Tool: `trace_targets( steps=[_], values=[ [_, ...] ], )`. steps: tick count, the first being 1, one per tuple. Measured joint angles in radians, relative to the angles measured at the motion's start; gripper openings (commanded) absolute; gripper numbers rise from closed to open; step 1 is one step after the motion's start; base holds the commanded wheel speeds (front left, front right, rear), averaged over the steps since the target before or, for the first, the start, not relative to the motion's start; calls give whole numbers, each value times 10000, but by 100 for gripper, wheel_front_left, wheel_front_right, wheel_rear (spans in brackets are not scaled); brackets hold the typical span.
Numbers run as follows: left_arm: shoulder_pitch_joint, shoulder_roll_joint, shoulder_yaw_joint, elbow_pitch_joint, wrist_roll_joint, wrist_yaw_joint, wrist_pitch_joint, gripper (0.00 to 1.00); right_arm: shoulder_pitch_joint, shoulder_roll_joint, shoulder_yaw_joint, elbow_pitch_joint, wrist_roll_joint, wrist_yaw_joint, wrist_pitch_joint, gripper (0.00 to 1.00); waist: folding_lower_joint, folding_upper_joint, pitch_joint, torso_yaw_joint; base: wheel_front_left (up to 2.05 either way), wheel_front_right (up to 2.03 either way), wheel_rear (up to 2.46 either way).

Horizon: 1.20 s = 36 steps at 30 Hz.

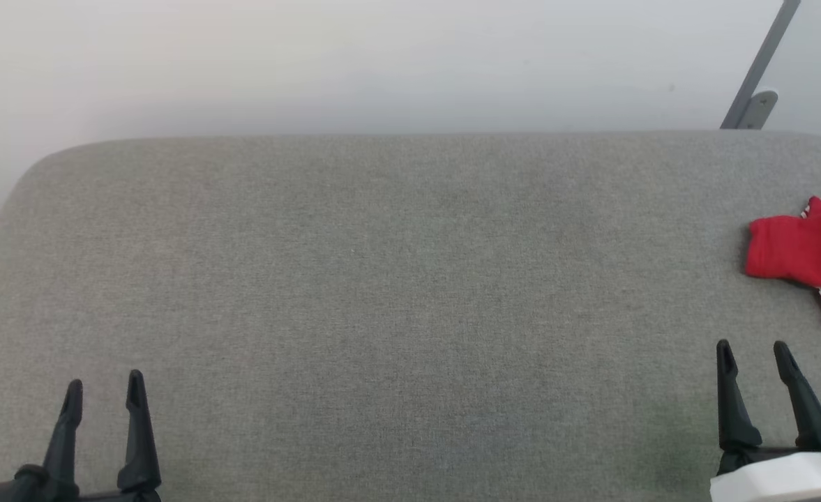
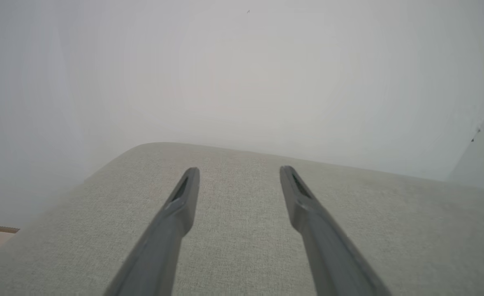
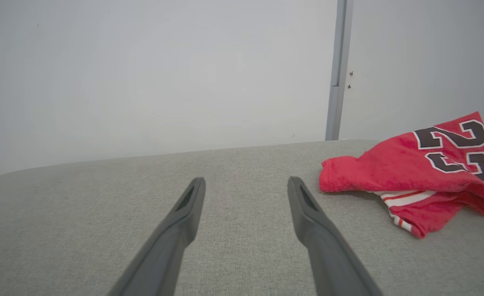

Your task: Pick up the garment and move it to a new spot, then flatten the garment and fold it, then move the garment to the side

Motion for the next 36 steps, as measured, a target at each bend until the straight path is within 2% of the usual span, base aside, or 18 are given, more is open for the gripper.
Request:
trace_targets(
  steps=[16, 36],
  values=[
    [302, -142, -244, 23, -169, 0, 0, 100, 436, 355, -111, -15, -13, 0, 0, 100, 0, 0, -399, 170, 0, 0, 0],
    [291, 88, -704, 474, -305, 0, 0, 100, 543, 556, 56, 33, -115, 0, 0, 100, 0, 0, -498, 65, 0, 0, 0]
  ],
)
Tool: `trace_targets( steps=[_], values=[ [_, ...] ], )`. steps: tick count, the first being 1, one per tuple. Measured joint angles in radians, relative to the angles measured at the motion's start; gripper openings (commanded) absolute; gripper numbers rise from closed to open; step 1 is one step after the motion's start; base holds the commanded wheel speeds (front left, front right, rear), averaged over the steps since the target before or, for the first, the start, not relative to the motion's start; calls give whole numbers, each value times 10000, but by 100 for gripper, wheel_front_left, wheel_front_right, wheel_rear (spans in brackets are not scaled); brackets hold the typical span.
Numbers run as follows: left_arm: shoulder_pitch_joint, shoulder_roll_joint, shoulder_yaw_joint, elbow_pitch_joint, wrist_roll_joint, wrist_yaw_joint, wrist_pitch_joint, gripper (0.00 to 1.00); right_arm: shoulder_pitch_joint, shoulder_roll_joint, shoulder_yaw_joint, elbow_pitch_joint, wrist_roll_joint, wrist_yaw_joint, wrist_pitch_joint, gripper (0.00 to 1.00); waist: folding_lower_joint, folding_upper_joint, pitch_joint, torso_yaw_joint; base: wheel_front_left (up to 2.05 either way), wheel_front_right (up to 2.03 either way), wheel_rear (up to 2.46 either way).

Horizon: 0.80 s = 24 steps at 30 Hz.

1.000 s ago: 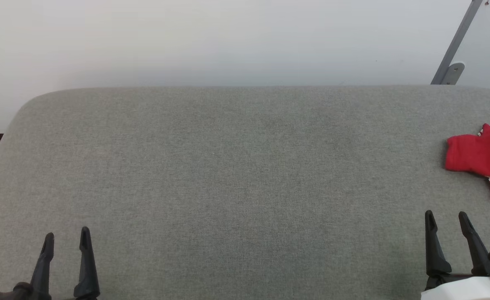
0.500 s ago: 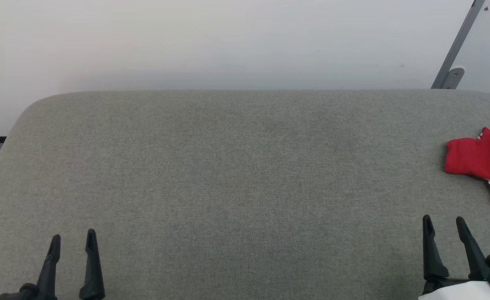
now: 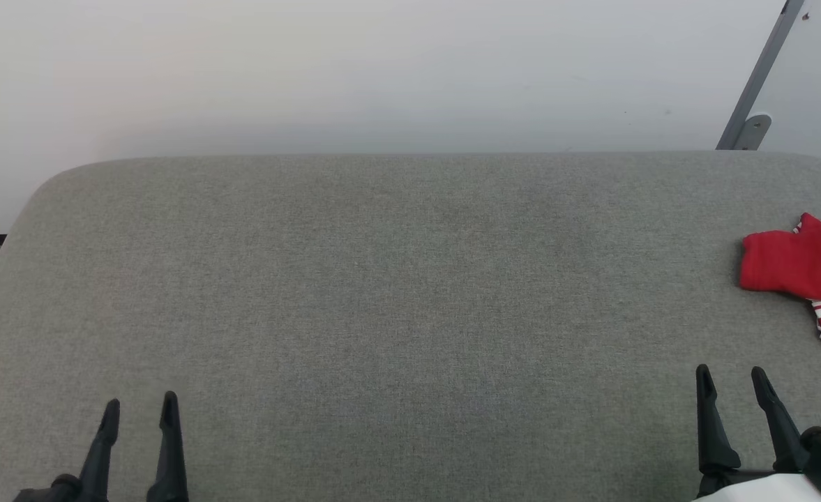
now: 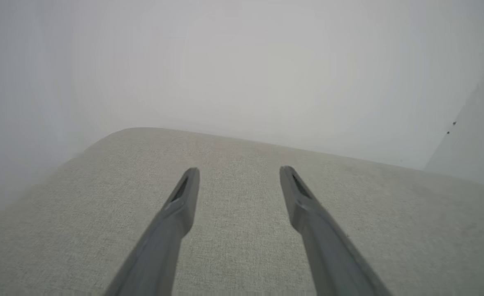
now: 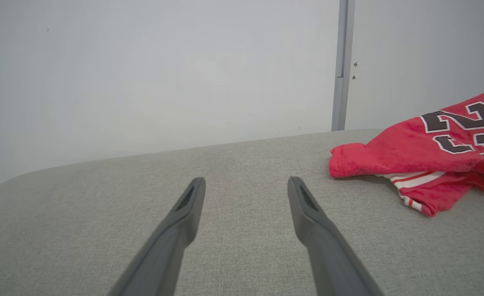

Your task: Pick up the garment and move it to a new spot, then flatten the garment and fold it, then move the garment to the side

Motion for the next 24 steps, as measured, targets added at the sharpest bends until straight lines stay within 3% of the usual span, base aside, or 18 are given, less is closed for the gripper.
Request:
trace_targets(
  steps=[5, 6, 13, 24],
  values=[
    [-8, 63, -63, 105, 2, 0, 0, 100, 39, 10, 81, 15, -31, 0, 0, 100, 0, 0, -17, 22, 0, 0, 0],
    [0, 50, -69, 150, 2, 0, 4, 0, 38, 17, 92, 54, -40, 0, 2, 0, 0, 0, -16, 25, 0, 0, 0],
    [69, -230, -176, 777, -86, 0, 77, 0, 219, 130, 132, 631, 128, 0, 92, 0, 0, 0, -15, 18, 0, 0, 0],
    [-187, -242, -186, 1016, -1877, 0, 516, 0, 58, 144, 119, 692, 1908, 0, 560, 0, 0, 0, -4, -7, 0, 0, 0]
  ],
)
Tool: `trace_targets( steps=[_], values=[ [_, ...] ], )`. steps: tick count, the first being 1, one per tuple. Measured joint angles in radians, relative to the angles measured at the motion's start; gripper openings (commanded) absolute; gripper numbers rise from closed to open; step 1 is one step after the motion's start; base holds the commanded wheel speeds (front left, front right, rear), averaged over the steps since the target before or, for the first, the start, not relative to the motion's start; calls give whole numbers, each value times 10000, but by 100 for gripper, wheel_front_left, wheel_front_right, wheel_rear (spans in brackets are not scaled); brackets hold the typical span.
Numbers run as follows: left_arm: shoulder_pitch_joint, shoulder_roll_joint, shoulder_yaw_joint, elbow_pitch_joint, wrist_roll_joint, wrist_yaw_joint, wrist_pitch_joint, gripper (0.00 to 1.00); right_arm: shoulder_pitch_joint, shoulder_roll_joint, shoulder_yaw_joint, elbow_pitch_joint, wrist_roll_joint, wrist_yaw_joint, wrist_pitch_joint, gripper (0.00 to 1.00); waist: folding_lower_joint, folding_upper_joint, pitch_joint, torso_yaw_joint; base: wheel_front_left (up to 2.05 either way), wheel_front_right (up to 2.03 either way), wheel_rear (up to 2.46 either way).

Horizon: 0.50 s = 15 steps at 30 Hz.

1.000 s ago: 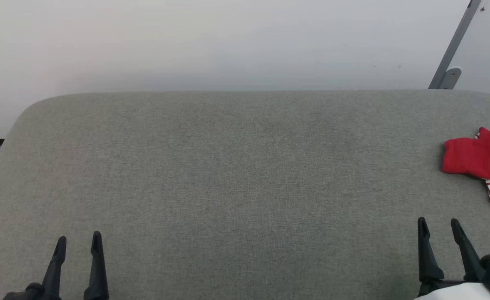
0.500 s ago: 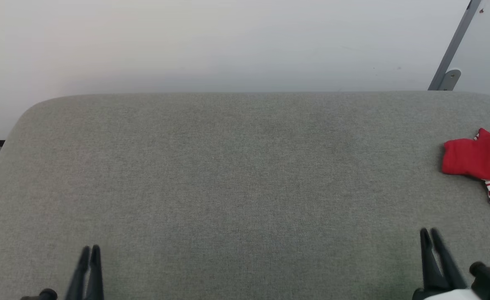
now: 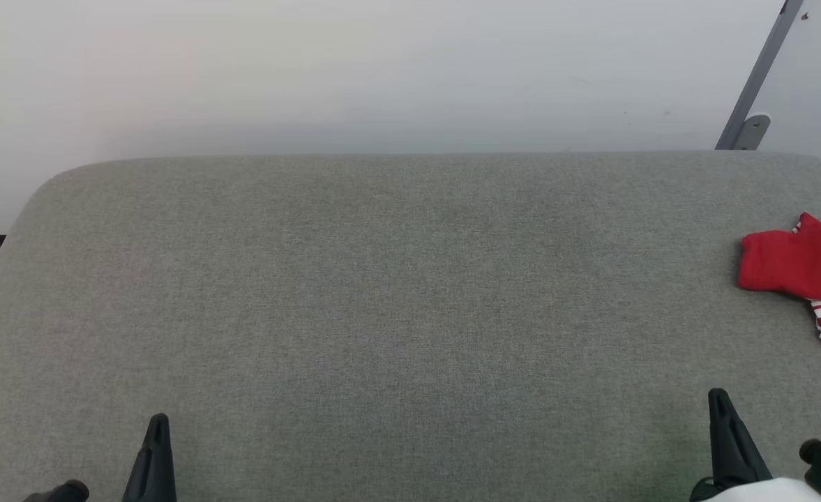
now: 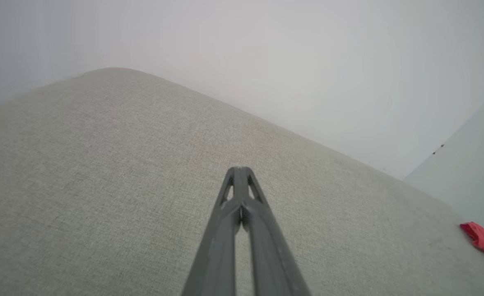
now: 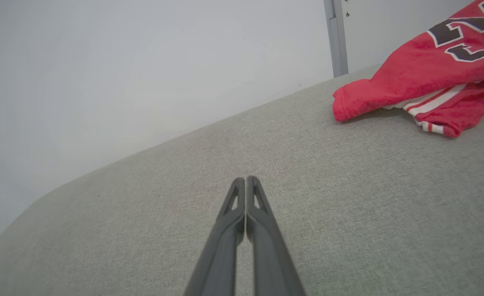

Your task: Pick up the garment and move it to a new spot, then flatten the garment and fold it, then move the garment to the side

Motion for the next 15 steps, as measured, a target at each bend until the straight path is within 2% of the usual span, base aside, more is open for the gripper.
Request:
trace_targets(
  steps=[15],
  values=[
    [-580, -35, 8, 301, -2305, 0, 591, 0, -444, 17, -13, 75, 2368, 0, 658, 0, 0, 0, 17, -38, 0, 0, 0]
  ],
)
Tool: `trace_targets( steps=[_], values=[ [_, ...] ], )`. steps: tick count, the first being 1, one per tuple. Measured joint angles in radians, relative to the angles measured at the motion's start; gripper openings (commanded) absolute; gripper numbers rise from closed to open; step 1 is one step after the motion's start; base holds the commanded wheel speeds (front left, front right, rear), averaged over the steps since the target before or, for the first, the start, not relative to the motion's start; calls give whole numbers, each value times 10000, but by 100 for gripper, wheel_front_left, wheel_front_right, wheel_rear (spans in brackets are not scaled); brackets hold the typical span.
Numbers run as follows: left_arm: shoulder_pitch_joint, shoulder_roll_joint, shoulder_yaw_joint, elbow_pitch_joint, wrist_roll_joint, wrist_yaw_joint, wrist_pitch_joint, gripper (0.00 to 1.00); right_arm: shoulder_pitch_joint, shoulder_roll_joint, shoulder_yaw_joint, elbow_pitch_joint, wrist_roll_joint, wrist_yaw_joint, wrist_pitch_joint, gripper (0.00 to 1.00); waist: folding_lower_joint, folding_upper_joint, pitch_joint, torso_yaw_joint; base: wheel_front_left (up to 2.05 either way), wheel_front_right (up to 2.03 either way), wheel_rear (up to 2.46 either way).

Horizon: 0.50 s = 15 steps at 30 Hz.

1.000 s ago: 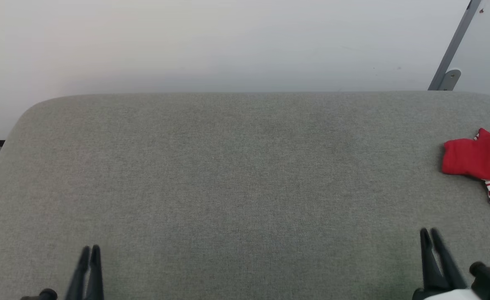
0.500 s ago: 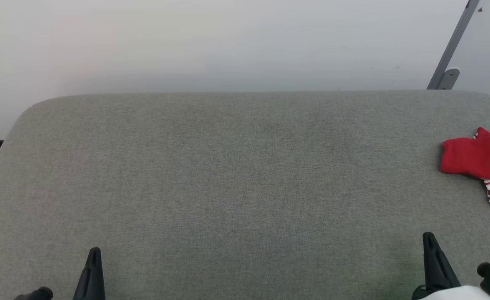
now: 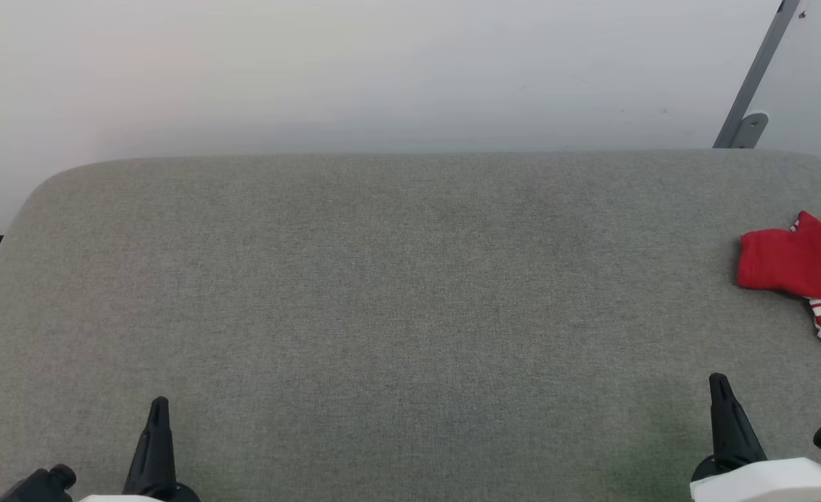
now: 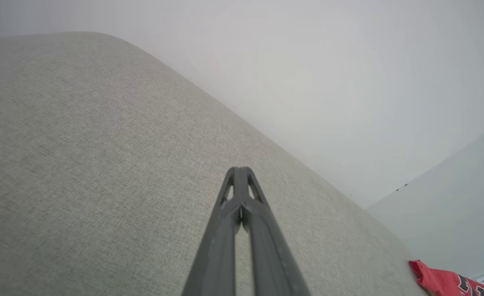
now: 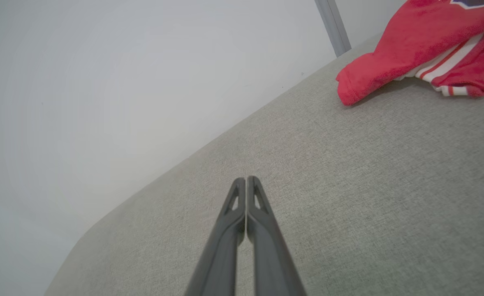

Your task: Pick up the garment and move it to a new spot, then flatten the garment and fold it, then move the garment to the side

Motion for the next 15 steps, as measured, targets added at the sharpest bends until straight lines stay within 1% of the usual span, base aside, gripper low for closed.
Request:
trace_targets(
  steps=[15],
  values=[
    [-466, -42, 17, 213, -1958, 0, 518, 0, -365, 13, -21, 88, 2017, 0, 527, 0, 0, 0, 17, -38, 0, 0, 0]
  ],
)
